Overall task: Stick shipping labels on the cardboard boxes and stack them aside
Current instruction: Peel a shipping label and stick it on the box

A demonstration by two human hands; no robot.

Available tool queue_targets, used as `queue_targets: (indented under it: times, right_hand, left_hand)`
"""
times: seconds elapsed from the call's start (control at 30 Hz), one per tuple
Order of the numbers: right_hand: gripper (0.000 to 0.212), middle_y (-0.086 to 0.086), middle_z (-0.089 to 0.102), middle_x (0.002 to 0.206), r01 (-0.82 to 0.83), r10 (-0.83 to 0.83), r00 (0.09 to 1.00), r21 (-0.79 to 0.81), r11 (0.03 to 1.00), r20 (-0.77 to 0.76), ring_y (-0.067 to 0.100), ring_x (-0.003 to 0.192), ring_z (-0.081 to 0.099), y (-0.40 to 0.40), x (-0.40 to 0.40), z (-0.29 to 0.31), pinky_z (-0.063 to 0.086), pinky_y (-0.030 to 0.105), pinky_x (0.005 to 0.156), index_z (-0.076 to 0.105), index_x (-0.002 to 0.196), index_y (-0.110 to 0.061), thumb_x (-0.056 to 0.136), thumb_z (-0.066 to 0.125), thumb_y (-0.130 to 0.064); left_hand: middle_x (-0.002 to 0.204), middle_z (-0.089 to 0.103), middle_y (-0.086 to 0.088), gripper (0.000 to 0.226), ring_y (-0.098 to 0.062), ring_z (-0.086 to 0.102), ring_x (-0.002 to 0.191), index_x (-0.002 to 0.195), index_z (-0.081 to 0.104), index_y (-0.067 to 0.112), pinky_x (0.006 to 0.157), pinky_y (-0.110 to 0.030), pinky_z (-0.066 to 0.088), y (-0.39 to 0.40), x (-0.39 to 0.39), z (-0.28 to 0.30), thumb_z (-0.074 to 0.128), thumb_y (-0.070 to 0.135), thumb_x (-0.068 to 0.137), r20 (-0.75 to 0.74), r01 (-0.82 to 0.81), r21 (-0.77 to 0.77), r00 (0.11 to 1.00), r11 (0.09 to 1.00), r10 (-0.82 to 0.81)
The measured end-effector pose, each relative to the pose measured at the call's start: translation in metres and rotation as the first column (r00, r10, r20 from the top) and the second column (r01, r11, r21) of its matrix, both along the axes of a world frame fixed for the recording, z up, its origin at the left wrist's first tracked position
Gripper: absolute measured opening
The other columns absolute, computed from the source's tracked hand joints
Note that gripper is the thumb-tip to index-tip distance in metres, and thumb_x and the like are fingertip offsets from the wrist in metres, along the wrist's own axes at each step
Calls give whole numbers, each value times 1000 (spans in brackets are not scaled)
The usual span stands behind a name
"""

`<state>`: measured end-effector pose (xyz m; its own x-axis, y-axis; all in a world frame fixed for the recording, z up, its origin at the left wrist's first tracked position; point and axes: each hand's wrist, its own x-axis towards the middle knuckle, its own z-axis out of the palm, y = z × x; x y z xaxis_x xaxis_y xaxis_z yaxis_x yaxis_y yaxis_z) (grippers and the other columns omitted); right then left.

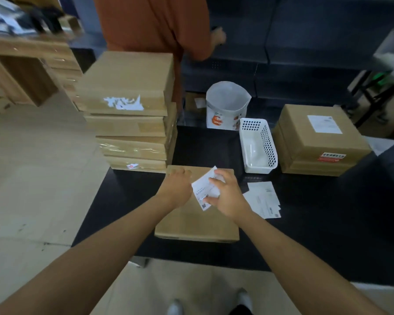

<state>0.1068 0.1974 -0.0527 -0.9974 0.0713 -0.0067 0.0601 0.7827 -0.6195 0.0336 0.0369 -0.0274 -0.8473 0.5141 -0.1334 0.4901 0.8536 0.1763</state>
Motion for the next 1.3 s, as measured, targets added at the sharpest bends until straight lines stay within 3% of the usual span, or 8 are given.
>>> queue_targets:
  times: [0.13, 0.27, 0.33, 0.43, 0.63, 0.77, 1.0, 1.3]
  right_hand:
    - [58, 2, 34, 146, 35, -35, 997, 4, 999, -63, 17, 137, 27, -48, 1, 10, 20, 19, 111, 55, 133, -7, 82, 75, -25]
    - [45, 1, 36, 142, 27, -32, 996, -64, 998, -81, 14, 131, 35, -81, 10, 17, 27, 18, 106, 57, 131, -12, 87, 68, -18]
    - [40, 2, 41, 137, 77, -94, 992, -173, 982, -90, 15, 124, 45, -88, 12, 17, 37, 24, 104, 60, 126, -10, 87, 67, -13]
    - [39, -2, 45, 129, 228, -253, 966, -273, 935, -61, 12, 115, 50, -87, 12, 19, 42, 23, 99, 57, 125, -14, 87, 67, -12]
    - [27, 1, 67, 100, 552, -507, 824, -562, 616, 254, 15, 90, 65, -71, 16, 5, 56, 26, 80, 56, 118, -9, 92, 61, -16]
    - [19, 8, 72, 85, 526, -402, 849, -617, 586, 342, 24, 83, 71, -61, 17, -1, 59, 34, 79, 66, 101, -4, 95, 59, -21]
    - [18, 9, 72, 89, 490, -308, 870, -608, 625, 385, 21, 85, 70, -62, 23, 2, 57, 30, 82, 67, 90, -8, 96, 56, -20]
    - [16, 8, 71, 90, 498, -222, 860, -659, 564, 459, 18, 86, 69, -64, 27, 12, 55, 23, 74, 65, 88, -9, 97, 53, -13]
  left_hand:
    - [129, 46, -14, 36, -28, 48, 113, 131, 43, 5, 94, -38, 43, -39, -2, 1, 42, 16, 97, 71, -5, 113, 997, 994, -3]
    - [134, 47, -15, 42, -26, 50, 116, 138, 37, 6, 96, -32, 41, -44, -8, -8, 43, 15, 98, 343, -141, 363, 939, 921, 9]
    - [127, 52, -11, 43, -20, 52, 108, 137, 39, 7, 83, -18, 40, -41, -5, -12, 49, 11, 96, 434, -220, 447, 901, 867, 5]
    - [104, 57, -6, 19, -14, 53, 87, 112, 56, 6, 61, -14, 38, -43, 1, -18, 49, 9, 94, 455, -306, 478, 888, 823, 66]
    - [110, 53, -14, 22, -25, 58, 91, 110, 52, 5, 65, -29, 46, -55, -4, -24, 34, 11, 99, 479, -436, 457, 855, 775, 198]
    - [113, 51, -12, 24, -24, 57, 94, 110, 53, 7, 70, -30, 50, -59, -3, -17, 31, 13, 101, 448, -376, 462, 880, 803, 155]
    - [108, 54, -15, 19, -22, 59, 87, 99, 53, 11, 58, -21, 43, -62, 1, -13, 34, 10, 98, 433, -332, 481, 895, 812, 109]
    - [119, 50, -16, 21, -24, 57, 100, 107, 54, 15, 71, -26, 48, -66, 3, -12, 34, 12, 100, 365, -275, 443, 925, 853, 108]
